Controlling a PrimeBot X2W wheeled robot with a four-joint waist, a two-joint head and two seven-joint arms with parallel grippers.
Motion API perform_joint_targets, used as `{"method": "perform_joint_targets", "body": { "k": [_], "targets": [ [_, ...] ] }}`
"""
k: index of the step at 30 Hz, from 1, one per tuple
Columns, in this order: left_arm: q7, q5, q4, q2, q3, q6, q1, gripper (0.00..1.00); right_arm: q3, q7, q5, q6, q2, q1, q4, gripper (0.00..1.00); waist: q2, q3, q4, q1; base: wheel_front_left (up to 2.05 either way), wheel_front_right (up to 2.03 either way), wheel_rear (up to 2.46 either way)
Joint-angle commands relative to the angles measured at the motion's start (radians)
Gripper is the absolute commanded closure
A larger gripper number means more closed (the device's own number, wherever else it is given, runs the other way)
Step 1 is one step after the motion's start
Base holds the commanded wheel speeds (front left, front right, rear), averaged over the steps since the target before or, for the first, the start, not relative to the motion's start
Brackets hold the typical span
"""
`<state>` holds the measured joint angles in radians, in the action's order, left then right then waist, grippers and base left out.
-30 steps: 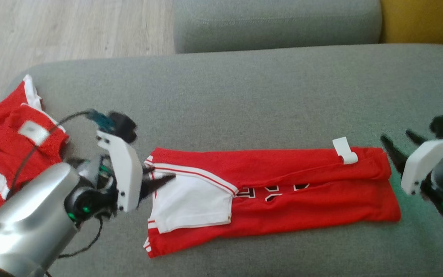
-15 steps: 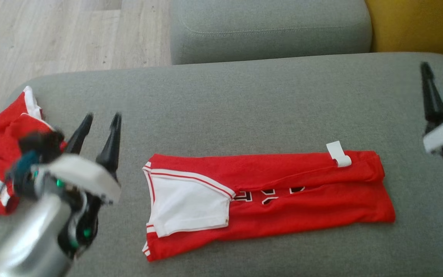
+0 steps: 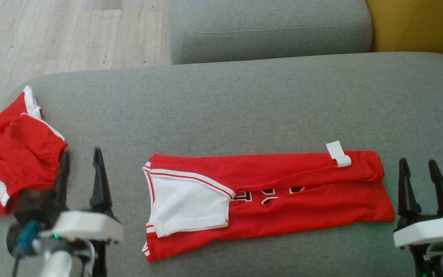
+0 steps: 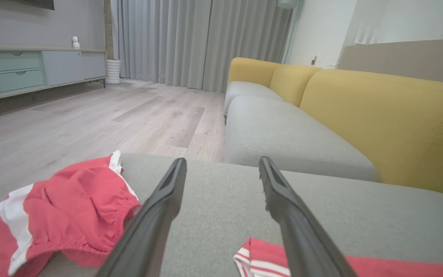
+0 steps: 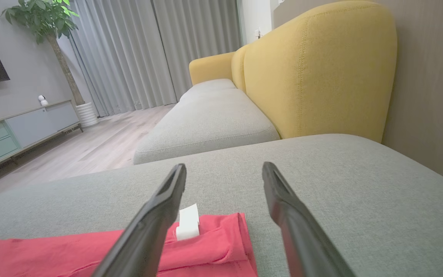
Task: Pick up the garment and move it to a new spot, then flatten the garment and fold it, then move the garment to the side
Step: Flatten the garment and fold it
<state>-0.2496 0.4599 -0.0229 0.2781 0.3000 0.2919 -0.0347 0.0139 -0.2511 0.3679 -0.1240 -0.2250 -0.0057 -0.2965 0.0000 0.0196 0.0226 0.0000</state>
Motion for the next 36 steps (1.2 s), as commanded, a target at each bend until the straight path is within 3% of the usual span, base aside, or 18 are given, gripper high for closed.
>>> {"method": "perform_joint_targets", "body": {
  "k": [1, 10, 16, 19, 27, 32, 36],
  "targets": [
    [-0.012, -0.027, 0.028, -0.013, -0.064, -0.018, -0.023, 0.00, -0.007, -0.010, -0.010, -0.007, -0.006, -0.020, 0.036, 0.00, 0.0000, -0.001, -0.002, 0.0000, 0.00, 0.00, 0.00],
    [-0.012, -0.134, -0.002, -0.155, -0.151, -0.139, 0.019, 0.00, 0.006, 0.029, -0.023, -0.007, -0.006, -0.024, 0.014, 0.00, 0.0000, 0.002, 0.012, 0.0000, 0.00, 0.00, 0.00],
    [-0.012, -0.173, -0.019, -0.198, -0.202, -0.195, 0.030, 0.00, 0.006, 0.107, -0.012, -0.007, -0.015, -0.056, -0.021, 0.00, 0.0000, -0.002, 0.023, 0.0000, 0.00, 0.00, 0.00],
    [-0.012, -0.187, -0.029, -0.209, -0.214, -0.220, 0.022, 0.00, -0.043, 0.181, 0.060, -0.007, -0.047, -0.110, -0.056, 0.00, 0.0000, -0.012, 0.028, 0.0000, 0.00, 0.00, 0.00],
    [-0.012, -0.208, -0.058, -0.224, -0.215, -0.254, -0.007, 0.00, -0.075, 0.430, 0.165, -0.007, -0.128, -0.278, -0.285, 0.00, 0.0000, -0.045, 0.063, 0.0000, 0.00, 0.00, 0.00],
    [-0.012, -0.212, -0.077, -0.226, -0.217, -0.260, -0.018, 0.00, -0.071, 0.589, 0.209, -0.007, -0.129, -0.332, -0.451, 0.00, 0.0000, -0.052, 0.091, 0.0000, 0.00, 0.00, 0.00],
    [-0.012, -0.211, -0.090, -0.227, -0.224, -0.265, -0.018, 0.00, -0.067, 0.633, 0.245, -0.007, -0.108, -0.352, -0.529, 0.00, 0.0000, -0.058, 0.102, 0.0000, 0.00, 0.00, 0.00]
  ]
}}
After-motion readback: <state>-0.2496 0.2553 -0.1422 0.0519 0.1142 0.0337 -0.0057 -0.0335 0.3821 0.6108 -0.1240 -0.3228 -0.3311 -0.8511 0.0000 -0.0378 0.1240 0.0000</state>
